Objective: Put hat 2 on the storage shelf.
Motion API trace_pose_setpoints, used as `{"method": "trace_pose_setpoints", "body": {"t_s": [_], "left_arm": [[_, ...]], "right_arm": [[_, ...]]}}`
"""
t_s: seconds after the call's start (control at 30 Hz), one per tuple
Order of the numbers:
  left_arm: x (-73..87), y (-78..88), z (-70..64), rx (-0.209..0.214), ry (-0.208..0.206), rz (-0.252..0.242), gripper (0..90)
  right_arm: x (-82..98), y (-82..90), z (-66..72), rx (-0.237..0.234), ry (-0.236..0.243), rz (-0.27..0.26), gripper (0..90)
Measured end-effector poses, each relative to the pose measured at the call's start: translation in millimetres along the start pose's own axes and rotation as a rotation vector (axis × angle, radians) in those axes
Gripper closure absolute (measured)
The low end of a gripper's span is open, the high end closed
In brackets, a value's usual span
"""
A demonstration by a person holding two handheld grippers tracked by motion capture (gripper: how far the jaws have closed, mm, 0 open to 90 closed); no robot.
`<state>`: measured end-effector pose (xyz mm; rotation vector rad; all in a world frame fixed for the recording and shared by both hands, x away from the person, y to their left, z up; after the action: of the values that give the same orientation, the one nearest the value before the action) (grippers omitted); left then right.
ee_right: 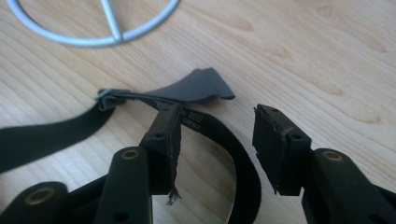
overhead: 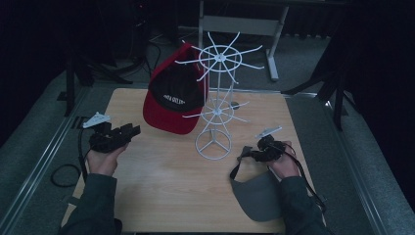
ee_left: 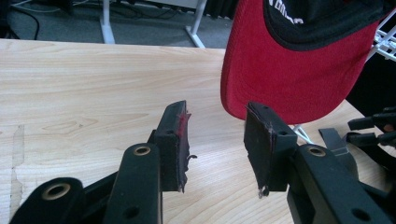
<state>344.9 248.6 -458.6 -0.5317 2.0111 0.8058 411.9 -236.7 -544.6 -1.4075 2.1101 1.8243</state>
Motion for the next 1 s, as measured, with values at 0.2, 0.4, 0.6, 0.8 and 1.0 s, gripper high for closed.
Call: {"method": "trace_pose_setpoints", "body": {"t_s": [0.2,0.4,0.6,0.8,1.0], "left_arm": [[0.0,0.0,0.2,0.0,0.001,0.001,60.1],[-0.1,-1.5,-0.6,0.003,0.0,0.002,60.1],[0.1,0.4,0.5,0.0,0.002,0.0,60.1],[0.1,1.2,1.2,-0.002,0.005,-0.002,60.1],[-0.8,-0.7,0.1,0.001,0.002,0.0,60.2]], "right_arm": [[1.6,-11.1,5.2,0.002,0.042,0.041,48.6],[-3.2,-20.0,9.9,-0.003,0.087,0.064,59.5],[-6.6,-23.1,10.1,0.0,0.078,0.061,88.9],[-10.6,-17.6,1.5,0.003,-0.015,-0.017,89.4],[-17.1,-3.3,-14.7,0.003,-0.11,-0.104,89.5]]}}
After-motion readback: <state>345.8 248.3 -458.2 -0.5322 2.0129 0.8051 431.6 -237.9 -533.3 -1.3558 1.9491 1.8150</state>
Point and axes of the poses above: each handheld gripper's, and its own axes: y roughly backward along the jaws, x roughly out of its underside, z roughly to its left, the point moved 3 cm from there along -y, roughly forward along the jaws, and after that the axes turned 15 degrees about x, right-handed, at the moved point
